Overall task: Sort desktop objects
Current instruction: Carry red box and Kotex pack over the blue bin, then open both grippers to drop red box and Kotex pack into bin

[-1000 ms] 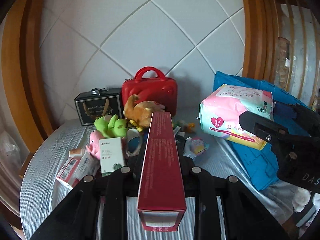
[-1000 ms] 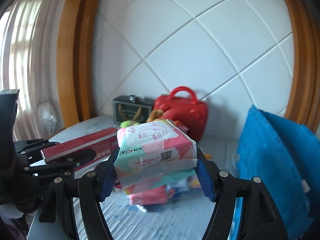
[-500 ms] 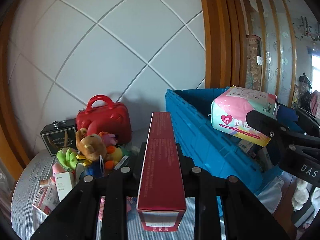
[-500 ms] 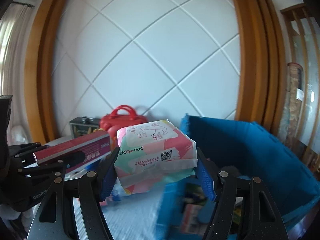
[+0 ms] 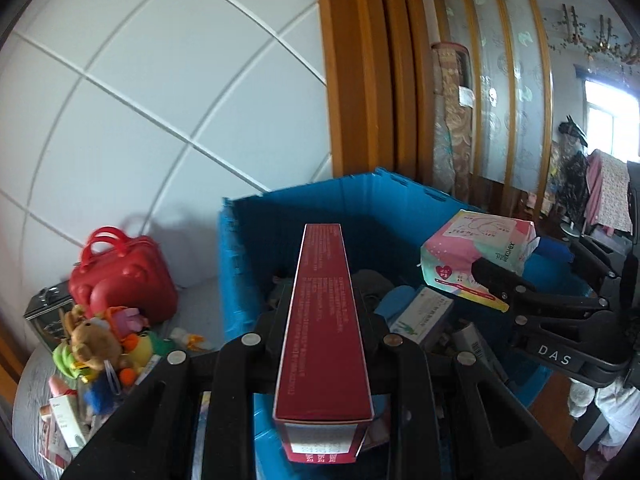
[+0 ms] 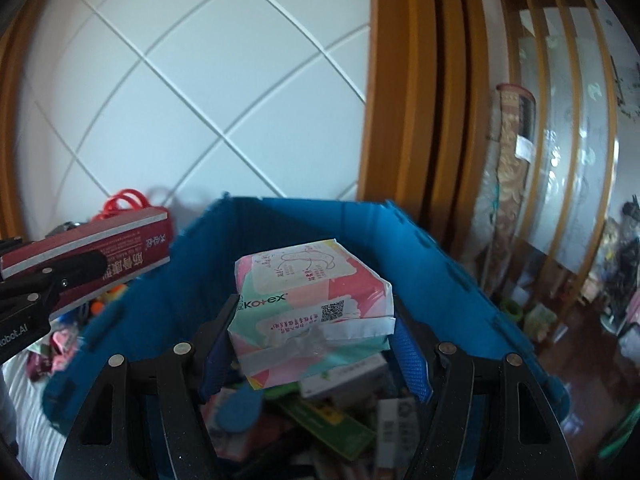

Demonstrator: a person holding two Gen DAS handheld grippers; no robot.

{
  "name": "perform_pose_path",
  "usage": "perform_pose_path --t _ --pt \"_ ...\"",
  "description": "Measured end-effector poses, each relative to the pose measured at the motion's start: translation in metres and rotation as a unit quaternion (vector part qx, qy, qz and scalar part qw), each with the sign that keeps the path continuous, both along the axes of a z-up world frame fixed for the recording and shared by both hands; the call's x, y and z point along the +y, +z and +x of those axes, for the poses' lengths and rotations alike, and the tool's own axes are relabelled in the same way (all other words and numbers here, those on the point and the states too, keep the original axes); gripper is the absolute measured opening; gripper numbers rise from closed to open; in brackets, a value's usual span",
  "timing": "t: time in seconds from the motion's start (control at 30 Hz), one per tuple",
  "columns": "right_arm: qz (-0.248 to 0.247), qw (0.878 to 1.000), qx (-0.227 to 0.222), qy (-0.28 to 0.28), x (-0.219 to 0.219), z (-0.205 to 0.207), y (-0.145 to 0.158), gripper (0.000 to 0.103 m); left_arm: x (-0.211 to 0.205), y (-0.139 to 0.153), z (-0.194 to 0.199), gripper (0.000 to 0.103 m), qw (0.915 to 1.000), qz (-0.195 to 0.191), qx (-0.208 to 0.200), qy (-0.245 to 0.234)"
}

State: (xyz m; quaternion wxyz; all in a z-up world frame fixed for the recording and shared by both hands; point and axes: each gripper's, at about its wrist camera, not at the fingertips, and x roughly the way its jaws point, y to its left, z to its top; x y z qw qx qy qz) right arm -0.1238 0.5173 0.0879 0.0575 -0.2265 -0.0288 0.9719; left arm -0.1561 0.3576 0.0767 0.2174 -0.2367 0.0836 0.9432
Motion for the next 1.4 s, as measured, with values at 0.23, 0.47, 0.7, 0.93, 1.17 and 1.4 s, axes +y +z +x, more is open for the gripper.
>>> perform_pose_path --t 0.23,0.47,0.7,0.93,1.17,1.4 --pt "0.008 0.996 -0.088 -0.002 0.044 -0.058 0.002 0.07 0.065 -0.005 -0.07 0.024 0.995 -0.017 -0.098 -0.012" --pt "-0.009 0.975 -0.22 0.012 0.067 -0.128 -0.03 0.07 0.101 -0.047 -0.134 0.024 0.9769 -0.053 -0.207 0.005" --pt "-0.048 0.965 -0.256 -0.004 0.079 -0.197 -0.05 0.07 0.122 -0.06 -0.185 0.024 0.9605 -0.06 -0.27 0.032" --pt "-0.055 0.962 -0.265 -0.035 0.086 -0.248 -0.084 0.07 0.122 -0.08 -0.242 0.024 0.9589 -0.068 -0.268 0.065" --pt "-0.035 0.958 -0.281 -0.034 0.089 -0.267 -0.112 0.07 0.133 -0.1 -0.262 0.025 0.9533 -0.071 -0.287 0.063" --pt "-0.018 0.964 -0.266 -0.023 0.083 -0.266 -0.11 0.076 0.132 -0.101 -0.261 0.025 0.9527 -0.065 -0.29 0.064"
